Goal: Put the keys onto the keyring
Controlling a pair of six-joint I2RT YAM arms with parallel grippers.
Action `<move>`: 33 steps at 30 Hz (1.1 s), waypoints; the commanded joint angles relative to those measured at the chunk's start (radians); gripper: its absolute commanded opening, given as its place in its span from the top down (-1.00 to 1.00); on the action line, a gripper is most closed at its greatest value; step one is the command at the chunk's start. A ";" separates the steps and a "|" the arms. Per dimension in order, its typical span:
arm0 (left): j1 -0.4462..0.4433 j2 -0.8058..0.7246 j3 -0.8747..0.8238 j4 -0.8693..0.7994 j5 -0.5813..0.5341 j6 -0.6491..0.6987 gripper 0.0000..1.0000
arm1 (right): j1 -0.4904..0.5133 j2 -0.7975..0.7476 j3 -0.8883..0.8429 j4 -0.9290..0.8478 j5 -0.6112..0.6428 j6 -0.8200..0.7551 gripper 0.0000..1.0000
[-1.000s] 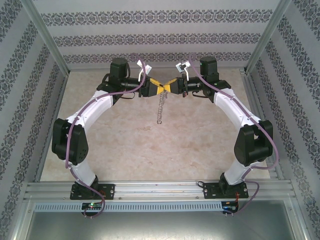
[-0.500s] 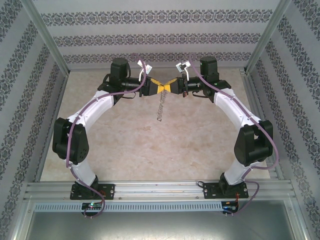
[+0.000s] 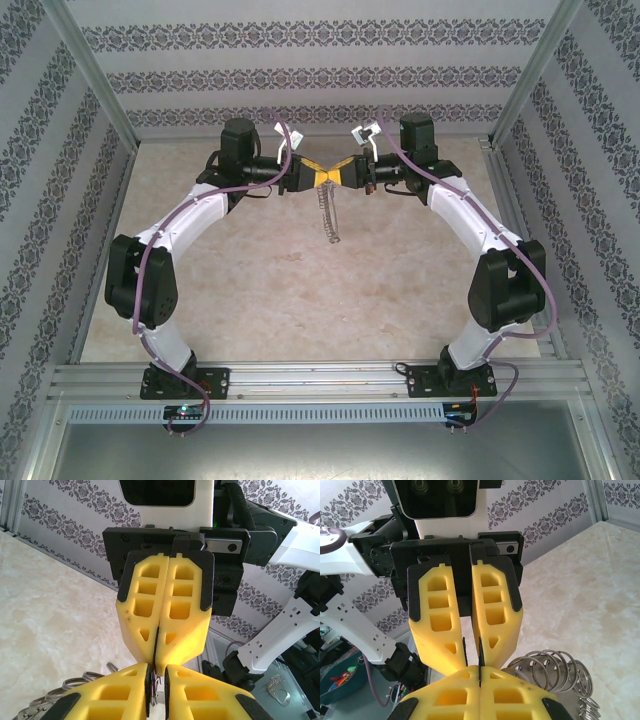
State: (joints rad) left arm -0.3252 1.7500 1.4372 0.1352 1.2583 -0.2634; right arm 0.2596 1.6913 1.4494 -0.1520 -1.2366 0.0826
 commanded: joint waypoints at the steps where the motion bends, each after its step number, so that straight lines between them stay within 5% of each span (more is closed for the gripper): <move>1: -0.012 -0.017 -0.002 0.040 0.094 -0.004 0.66 | 0.009 0.011 0.050 0.030 -0.007 0.002 1.00; 11: -0.015 -0.014 -0.005 0.031 0.094 0.010 0.53 | 0.015 0.017 0.054 0.027 -0.008 0.002 1.00; 20: -0.024 -0.013 0.002 -0.018 0.091 0.068 1.00 | 0.018 0.021 0.054 0.023 -0.006 -0.001 1.00; 33: -0.033 -0.064 0.023 -0.249 -0.066 0.299 1.00 | 0.026 0.026 0.042 0.059 0.023 0.028 1.00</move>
State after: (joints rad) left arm -0.3260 1.7329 1.4532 -0.0326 1.1904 -0.0479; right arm 0.2699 1.7176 1.4643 -0.1806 -1.2388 0.0914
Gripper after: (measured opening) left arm 0.050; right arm 0.056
